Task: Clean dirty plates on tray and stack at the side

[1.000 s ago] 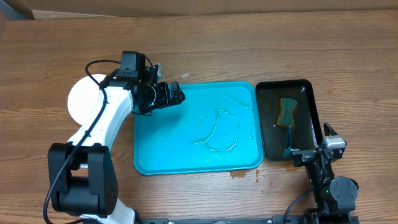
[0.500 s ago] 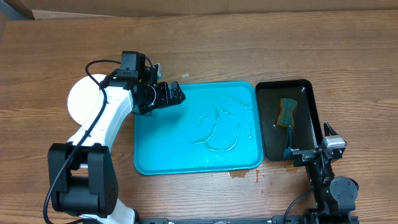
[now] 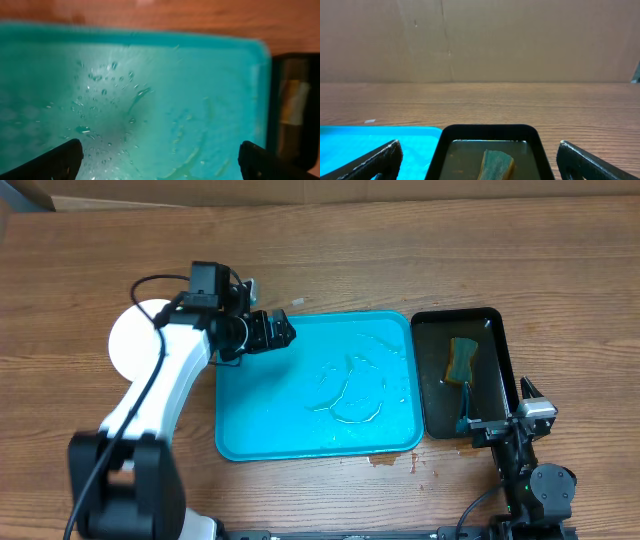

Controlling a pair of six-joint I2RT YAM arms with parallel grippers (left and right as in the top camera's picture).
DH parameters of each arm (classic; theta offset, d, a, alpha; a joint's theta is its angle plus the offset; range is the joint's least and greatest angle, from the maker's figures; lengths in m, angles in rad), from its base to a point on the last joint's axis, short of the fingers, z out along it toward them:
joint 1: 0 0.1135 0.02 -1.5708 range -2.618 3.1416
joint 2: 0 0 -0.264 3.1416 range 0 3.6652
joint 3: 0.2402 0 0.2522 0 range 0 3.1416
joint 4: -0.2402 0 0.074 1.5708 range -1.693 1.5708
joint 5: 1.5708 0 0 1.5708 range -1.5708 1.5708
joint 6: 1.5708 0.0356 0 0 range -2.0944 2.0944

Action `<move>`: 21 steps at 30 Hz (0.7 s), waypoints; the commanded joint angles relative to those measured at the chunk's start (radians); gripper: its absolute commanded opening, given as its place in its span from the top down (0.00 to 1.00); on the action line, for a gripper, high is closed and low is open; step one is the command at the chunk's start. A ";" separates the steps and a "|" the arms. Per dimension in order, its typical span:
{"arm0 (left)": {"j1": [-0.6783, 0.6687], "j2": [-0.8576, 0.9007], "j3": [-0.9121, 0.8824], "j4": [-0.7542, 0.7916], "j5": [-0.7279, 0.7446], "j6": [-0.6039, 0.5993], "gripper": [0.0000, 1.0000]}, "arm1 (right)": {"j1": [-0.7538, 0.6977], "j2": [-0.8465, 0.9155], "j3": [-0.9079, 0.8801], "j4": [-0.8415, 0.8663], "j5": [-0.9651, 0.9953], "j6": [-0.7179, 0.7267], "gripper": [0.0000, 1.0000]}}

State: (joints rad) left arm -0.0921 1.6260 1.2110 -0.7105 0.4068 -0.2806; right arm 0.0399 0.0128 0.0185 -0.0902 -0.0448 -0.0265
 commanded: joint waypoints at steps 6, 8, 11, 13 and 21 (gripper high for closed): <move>-0.004 -0.492 0.005 0.018 -0.252 0.026 0.00 | -0.003 -0.010 -0.010 0.009 -0.001 0.003 0.00; -0.004 -0.596 0.005 0.009 -0.322 0.027 0.00 | -0.003 -0.010 -0.010 0.009 -0.001 0.003 0.00; -0.004 -0.725 0.005 -0.040 -0.439 0.027 0.00 | -0.003 -0.010 -0.010 0.009 -0.001 0.003 0.00; -0.004 -0.777 0.005 -0.093 -0.493 0.027 0.00 | -0.003 -0.010 -0.010 0.009 -0.001 0.003 0.00; 0.024 -0.998 -0.169 -0.134 -0.513 0.030 0.00 | -0.003 -0.010 -0.010 0.009 -0.001 0.003 0.00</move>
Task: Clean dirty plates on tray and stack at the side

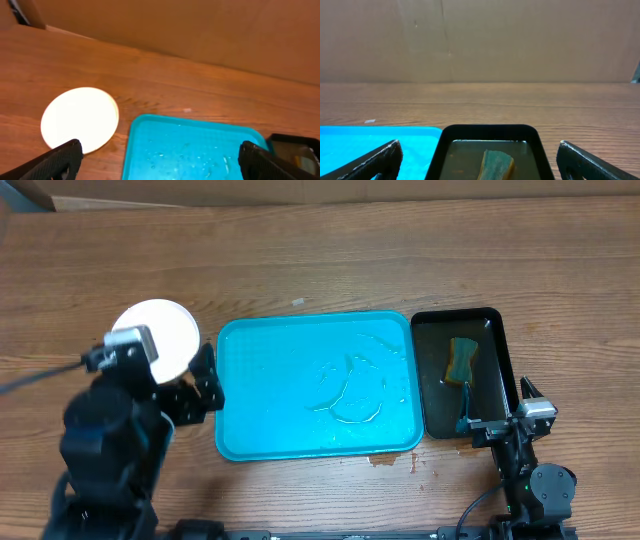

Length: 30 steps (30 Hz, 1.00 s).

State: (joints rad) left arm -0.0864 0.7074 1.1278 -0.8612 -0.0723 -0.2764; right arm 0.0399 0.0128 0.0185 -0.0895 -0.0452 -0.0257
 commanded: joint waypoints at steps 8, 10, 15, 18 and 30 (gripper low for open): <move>0.153 -0.530 -0.663 0.557 0.129 0.026 0.00 | -0.003 -0.010 -0.010 0.008 0.000 0.003 0.00; 0.171 -0.602 -0.752 0.675 0.162 0.026 0.00 | -0.003 -0.010 -0.010 0.008 0.000 0.003 0.00; 0.173 -0.703 -0.915 0.902 0.182 0.025 0.00 | -0.003 -0.010 -0.010 0.008 0.000 0.003 0.00; 0.172 -0.703 -0.978 0.981 0.181 0.018 0.00 | -0.003 -0.010 -0.010 0.008 0.000 0.003 0.00; 0.171 -0.704 -1.123 0.915 0.166 0.001 0.00 | -0.003 -0.010 -0.010 0.008 0.000 0.003 0.00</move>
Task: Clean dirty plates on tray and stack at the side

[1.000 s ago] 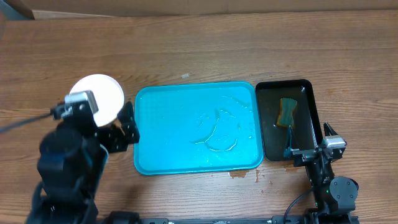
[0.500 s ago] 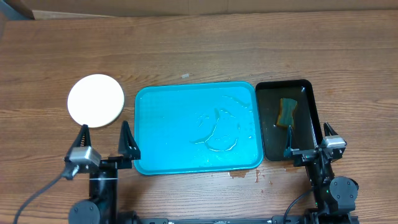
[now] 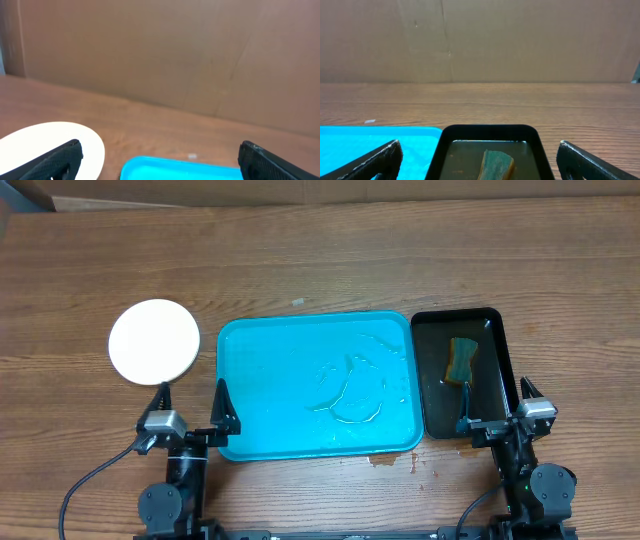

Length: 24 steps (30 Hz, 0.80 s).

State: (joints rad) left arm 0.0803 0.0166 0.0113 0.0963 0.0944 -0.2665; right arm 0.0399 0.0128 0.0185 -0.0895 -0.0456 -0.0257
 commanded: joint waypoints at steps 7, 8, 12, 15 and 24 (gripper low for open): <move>0.004 -0.013 -0.006 -0.171 -0.034 0.095 0.00 | -0.003 -0.010 -0.010 0.008 0.000 0.003 0.00; 0.004 -0.013 -0.006 -0.171 -0.034 0.122 0.00 | -0.003 -0.010 -0.010 0.008 0.000 0.003 0.00; 0.004 -0.013 -0.006 -0.171 -0.034 0.140 0.00 | -0.003 -0.010 -0.010 0.008 0.000 0.003 0.00; 0.004 -0.013 -0.006 -0.171 -0.034 0.140 0.00 | -0.003 -0.010 -0.010 0.008 0.000 0.003 0.00; 0.005 -0.012 -0.006 -0.171 -0.034 0.140 0.00 | -0.003 -0.010 -0.010 0.008 0.000 0.003 0.00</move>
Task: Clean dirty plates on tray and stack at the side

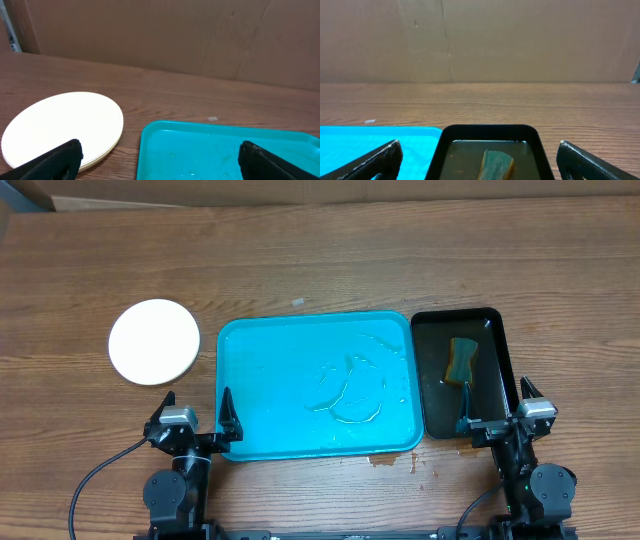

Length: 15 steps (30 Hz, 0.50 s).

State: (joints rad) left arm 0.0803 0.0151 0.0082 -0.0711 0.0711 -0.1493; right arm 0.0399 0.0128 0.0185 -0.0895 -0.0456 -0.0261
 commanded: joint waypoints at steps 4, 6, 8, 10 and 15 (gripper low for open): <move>0.005 -0.011 -0.003 -0.003 -0.010 0.023 0.00 | -0.003 -0.010 -0.010 0.008 0.000 0.003 0.00; 0.005 -0.011 -0.003 -0.003 -0.010 0.023 0.00 | -0.003 -0.010 -0.010 0.008 0.000 0.003 0.00; 0.005 -0.011 -0.003 -0.003 -0.010 0.023 0.00 | -0.003 -0.010 -0.010 0.008 0.000 0.003 0.00; 0.005 -0.011 -0.003 -0.003 -0.010 0.023 0.00 | -0.003 -0.010 -0.010 0.008 0.000 0.003 0.00; 0.005 -0.011 -0.003 -0.003 -0.010 0.023 0.00 | -0.003 -0.010 -0.010 0.008 0.000 0.003 0.00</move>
State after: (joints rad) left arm 0.0803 0.0151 0.0082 -0.0711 0.0711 -0.1490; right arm 0.0399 0.0128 0.0185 -0.0895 -0.0448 -0.0257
